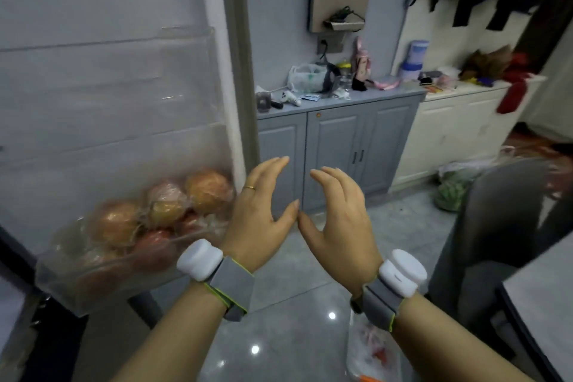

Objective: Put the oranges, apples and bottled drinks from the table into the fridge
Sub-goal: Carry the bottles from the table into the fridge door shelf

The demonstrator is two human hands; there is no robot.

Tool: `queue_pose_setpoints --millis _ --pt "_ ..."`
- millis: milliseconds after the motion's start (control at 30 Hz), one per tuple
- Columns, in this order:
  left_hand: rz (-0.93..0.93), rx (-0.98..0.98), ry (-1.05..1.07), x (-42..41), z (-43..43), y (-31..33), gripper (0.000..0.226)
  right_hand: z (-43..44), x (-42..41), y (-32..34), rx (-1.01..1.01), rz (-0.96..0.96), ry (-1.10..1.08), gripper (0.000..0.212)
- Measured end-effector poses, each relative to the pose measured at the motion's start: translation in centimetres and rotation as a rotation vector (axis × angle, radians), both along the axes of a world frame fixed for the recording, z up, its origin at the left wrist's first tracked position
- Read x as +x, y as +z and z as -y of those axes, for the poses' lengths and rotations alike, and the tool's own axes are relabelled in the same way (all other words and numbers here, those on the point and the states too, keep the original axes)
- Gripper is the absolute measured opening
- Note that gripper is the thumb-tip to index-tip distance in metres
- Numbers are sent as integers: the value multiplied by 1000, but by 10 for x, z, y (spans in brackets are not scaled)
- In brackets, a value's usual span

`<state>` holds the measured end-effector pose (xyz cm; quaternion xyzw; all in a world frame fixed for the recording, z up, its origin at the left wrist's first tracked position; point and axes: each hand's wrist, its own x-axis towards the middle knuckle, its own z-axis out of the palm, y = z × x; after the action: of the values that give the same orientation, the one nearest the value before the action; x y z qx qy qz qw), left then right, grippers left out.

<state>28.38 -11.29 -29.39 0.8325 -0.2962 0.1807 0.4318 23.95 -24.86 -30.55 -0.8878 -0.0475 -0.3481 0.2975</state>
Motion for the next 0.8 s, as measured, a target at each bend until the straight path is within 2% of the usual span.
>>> queue_pose_setpoints --millis 300,500,800 --pt "-121 -44 -363 -36 159 -1 60 145 -71 3 49 -1 -351 55" --pt "-192 -91 -520 -63 261 -8 61 233 -124 3 88 0 -533 54" --pt "-427 -88 -722 -120 460 -28 57 403 -202 -18 237 -28 -779 55"
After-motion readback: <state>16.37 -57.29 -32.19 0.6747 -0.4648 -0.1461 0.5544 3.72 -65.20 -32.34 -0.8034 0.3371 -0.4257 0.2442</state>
